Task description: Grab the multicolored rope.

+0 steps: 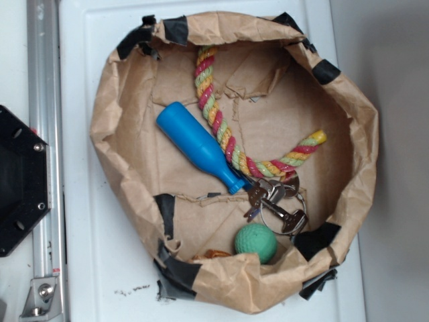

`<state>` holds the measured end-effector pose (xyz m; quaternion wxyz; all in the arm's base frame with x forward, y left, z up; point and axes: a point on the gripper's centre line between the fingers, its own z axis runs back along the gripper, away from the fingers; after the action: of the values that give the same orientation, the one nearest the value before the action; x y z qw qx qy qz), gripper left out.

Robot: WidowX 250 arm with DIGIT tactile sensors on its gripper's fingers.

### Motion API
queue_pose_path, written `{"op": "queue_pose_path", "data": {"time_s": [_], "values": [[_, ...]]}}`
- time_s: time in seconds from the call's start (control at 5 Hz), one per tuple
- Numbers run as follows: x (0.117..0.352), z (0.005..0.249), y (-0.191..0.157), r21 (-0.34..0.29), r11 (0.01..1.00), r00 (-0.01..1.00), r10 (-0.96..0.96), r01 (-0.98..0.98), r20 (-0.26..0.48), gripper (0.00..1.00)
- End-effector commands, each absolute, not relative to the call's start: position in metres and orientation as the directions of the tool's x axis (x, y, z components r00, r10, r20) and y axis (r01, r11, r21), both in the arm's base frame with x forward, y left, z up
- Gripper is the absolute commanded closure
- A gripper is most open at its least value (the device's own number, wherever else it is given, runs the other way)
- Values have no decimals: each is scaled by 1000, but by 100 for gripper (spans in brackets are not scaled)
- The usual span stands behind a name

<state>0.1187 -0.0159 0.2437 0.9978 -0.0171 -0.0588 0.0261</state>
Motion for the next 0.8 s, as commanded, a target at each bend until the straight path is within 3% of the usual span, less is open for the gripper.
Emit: {"op": "queue_pose_path", "data": {"time_s": [0.0, 0.2, 0.4, 0.6], "values": [[119, 244, -16, -37, 998, 992, 54, -50, 116, 0], [169, 223, 4, -75, 952, 949, 303, -296, 92, 0], [213, 198, 10, -195, 836, 840, 536, -513, 88, 0], [260, 164, 25, -201, 688, 677, 724, -697, 131, 0]]}}
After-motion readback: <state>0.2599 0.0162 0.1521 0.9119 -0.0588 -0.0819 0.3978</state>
